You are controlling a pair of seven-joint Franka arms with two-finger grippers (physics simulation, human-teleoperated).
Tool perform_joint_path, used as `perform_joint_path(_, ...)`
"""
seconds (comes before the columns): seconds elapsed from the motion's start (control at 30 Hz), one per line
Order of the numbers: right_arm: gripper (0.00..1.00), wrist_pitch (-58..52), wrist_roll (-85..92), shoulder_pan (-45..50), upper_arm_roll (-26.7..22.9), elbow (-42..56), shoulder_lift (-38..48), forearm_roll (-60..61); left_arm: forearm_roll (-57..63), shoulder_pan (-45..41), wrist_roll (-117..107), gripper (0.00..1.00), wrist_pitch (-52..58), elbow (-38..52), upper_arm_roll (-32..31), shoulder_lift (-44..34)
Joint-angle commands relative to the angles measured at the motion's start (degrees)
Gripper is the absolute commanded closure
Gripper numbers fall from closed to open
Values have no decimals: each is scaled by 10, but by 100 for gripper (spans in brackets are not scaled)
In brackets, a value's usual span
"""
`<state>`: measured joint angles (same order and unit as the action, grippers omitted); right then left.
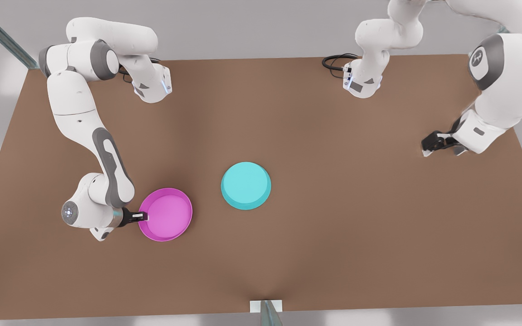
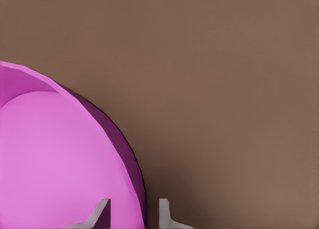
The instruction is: Flip the blue plate over with the left arm, and stack the pink plate on top of the blue plate with the right arm
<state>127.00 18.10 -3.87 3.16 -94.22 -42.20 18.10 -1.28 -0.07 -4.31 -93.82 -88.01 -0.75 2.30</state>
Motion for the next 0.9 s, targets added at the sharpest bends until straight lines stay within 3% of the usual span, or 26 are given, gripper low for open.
perform_joint_path(0.0,55,0,0,0,0,1,-1,0,-22,-41,1,2,-4,-3,-1,-2)
perform_joint_path(0.17,55,2,3,-1,0,2,-3,-2,-17,-40,88,0,14,10,-20,2)
perform_joint_path(0.37,66,3,14,-2,0,3,-4,-2,-13,-44,95,0,35,11,-21,16)
perform_joint_path(0.57,68,8,14,-2,0,2,-6,-2,-12,-43,53,0,35,8,-16,17)
perform_joint_path(0.7,77,11,13,-3,0,1,-6,-1,-14,-43,49,0,27,35,-14,57)
perform_joint_path(0.87,79,11,14,-2,0,3,-10,-1,-14,-43,49,0,10,43,-14,67)
